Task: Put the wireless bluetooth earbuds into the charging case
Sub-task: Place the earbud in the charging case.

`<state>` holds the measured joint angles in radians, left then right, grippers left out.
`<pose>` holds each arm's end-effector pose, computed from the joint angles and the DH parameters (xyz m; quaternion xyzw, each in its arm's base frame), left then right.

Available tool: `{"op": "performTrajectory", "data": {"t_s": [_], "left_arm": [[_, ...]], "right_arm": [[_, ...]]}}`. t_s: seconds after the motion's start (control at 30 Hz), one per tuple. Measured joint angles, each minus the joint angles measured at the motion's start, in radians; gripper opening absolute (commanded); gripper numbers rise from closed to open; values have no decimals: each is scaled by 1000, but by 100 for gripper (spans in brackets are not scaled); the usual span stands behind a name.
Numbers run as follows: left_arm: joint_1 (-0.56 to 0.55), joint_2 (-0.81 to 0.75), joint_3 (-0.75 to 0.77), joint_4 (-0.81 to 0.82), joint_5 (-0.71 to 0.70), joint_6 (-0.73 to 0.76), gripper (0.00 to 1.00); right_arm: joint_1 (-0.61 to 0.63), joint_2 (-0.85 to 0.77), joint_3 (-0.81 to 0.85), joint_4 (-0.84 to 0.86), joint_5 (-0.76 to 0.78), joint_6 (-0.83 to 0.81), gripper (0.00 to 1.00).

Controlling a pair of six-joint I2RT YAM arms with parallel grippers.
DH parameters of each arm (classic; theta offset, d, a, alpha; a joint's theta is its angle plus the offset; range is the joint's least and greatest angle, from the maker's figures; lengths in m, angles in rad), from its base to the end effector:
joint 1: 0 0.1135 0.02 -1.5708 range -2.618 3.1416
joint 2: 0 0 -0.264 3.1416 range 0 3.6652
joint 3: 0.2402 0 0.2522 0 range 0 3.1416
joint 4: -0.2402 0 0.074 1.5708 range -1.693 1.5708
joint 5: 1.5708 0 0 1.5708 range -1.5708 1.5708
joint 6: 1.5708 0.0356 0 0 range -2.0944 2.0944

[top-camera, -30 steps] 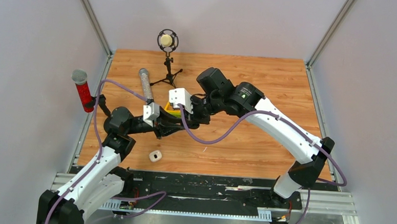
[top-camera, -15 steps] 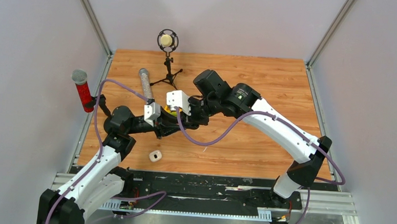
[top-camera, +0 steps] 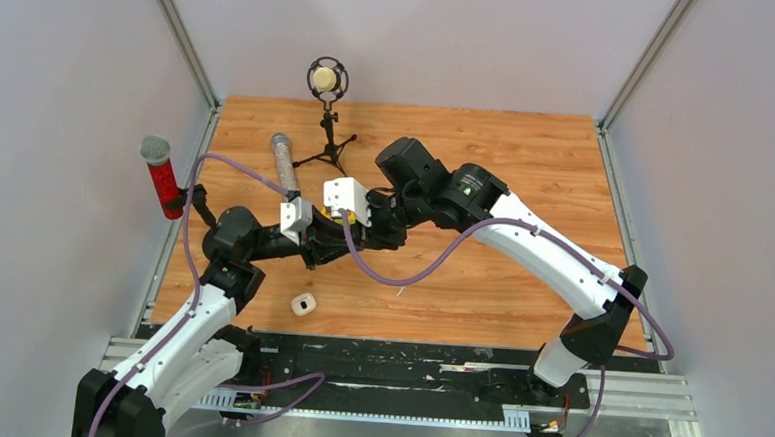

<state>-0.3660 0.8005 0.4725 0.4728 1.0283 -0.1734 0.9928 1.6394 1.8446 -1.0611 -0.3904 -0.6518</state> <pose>0.1561 -0.0925 0.2942 0.4250 0.5311 -0.4855 0.5491 0.1721 0.2886 0.4048 -0.7195 0.5757 0.2373 0.3074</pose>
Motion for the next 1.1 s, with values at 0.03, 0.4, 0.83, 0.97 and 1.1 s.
{"op": "performTrajectory", "data": {"t_s": [0.03,0.4,0.83,0.97,1.1], "left_arm": [[0,0,0,1,-3,-2,0],[0,0,0,1,-35,-21,0],[0,-1,4,-1,-37,-25,0],[0,-1,4,-3,-45,-34,0],[0,-1,4,-6,-71,-53,0]], "right_arm": [[0,0,0,0,0,1,33],[1,-4,0,4,-4,21,45],[1,-30,0,13,-5,26,48],[-1,-46,0,24,-7,35,51],[-14,-84,-12,58,-31,56,75]]}}
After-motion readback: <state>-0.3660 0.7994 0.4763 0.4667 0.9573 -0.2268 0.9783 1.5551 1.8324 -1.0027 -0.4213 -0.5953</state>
